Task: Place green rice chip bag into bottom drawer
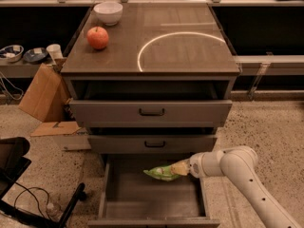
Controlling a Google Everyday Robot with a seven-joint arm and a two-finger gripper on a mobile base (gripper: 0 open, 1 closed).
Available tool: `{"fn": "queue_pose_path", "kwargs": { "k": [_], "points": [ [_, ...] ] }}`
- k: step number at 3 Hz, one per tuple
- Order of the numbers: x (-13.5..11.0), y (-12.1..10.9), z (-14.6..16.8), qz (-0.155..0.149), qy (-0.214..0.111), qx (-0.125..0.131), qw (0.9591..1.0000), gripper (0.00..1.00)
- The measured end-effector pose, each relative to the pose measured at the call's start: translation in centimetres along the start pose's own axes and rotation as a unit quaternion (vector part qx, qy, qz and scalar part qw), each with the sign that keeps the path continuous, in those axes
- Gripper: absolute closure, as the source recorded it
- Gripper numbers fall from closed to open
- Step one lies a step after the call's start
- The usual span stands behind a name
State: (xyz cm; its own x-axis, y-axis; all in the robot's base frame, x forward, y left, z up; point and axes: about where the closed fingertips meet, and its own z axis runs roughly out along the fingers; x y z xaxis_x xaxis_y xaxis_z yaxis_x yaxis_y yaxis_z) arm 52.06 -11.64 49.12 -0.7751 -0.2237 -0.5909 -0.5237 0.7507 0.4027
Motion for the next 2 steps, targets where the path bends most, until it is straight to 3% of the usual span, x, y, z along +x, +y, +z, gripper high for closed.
{"fn": "queue_pose_path", "kwargs": {
  "k": [2],
  "points": [
    [0.00, 0.00, 0.00, 0.000, 0.000, 0.000, 1.0000, 0.05]
  ]
}}
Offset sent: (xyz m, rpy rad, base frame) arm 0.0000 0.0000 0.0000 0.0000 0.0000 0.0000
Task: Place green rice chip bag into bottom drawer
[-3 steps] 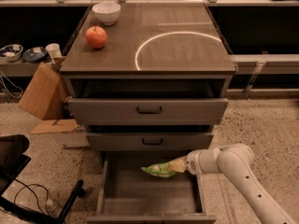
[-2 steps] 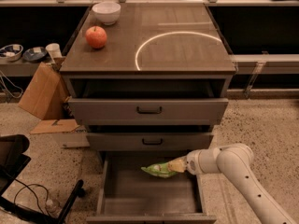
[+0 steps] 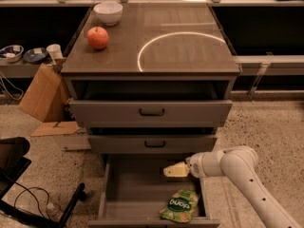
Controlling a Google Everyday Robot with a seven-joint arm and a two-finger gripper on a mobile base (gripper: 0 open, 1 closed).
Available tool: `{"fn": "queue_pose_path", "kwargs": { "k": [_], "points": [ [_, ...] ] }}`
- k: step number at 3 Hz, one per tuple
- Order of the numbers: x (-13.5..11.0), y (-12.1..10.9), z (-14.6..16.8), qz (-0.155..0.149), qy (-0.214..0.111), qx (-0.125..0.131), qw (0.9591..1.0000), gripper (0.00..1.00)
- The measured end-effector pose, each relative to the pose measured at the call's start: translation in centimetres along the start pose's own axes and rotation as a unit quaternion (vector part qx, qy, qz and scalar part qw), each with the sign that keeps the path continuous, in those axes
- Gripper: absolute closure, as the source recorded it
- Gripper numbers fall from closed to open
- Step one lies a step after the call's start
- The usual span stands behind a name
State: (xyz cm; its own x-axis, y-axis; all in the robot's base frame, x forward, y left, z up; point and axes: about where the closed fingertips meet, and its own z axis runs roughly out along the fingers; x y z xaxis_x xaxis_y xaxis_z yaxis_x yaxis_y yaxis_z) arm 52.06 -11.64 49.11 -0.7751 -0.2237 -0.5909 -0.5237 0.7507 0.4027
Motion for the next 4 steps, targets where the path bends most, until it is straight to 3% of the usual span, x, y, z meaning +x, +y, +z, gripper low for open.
{"fn": "queue_pose_path", "kwargs": {
  "k": [2, 3, 4],
  "points": [
    [0.0, 0.0, 0.0, 0.000, 0.000, 0.000, 1.0000, 0.00],
    [-0.9, 0.6, -1.6, -0.009, 0.019, 0.008, 0.9997, 0.00],
    [-2.4, 3.0, -8.2, -0.011, 0.089, 0.040, 0.9952, 0.00]
  ]
}}
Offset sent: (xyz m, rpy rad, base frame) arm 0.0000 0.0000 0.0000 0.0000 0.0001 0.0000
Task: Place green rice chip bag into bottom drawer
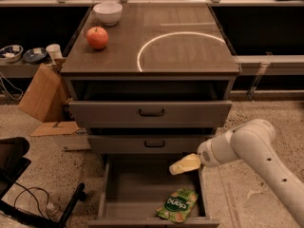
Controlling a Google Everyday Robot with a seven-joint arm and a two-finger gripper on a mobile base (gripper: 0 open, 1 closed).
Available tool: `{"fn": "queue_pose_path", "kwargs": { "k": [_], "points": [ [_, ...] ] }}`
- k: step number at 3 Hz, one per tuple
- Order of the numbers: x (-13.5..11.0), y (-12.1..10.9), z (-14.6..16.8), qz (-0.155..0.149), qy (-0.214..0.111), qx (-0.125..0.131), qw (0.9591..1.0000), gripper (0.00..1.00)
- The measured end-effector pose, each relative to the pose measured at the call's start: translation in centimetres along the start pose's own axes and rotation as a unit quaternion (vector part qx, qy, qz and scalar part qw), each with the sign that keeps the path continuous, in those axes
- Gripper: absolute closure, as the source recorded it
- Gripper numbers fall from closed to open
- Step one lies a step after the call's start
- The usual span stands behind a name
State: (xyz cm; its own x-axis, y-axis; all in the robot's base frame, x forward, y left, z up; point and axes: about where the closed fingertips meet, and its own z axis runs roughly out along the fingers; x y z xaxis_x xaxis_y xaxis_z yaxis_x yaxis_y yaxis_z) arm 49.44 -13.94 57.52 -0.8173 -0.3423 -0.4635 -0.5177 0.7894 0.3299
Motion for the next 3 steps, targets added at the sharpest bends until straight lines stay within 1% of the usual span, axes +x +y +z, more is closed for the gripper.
{"fn": "queue_pose_path", "kwargs": {
  "k": [1, 2, 3],
  "points": [
    [0.9, 1.9, -9.1, 0.003, 0.048, 0.073, 0.9962, 0.00],
    [1.0, 5.2, -17.4, 0.000, 0.041, 0.145, 0.9886, 0.00],
    [0.7, 12.1, -25.2, -0.014, 0.003, 0.205, 0.9786, 0.00]
  ]
}}
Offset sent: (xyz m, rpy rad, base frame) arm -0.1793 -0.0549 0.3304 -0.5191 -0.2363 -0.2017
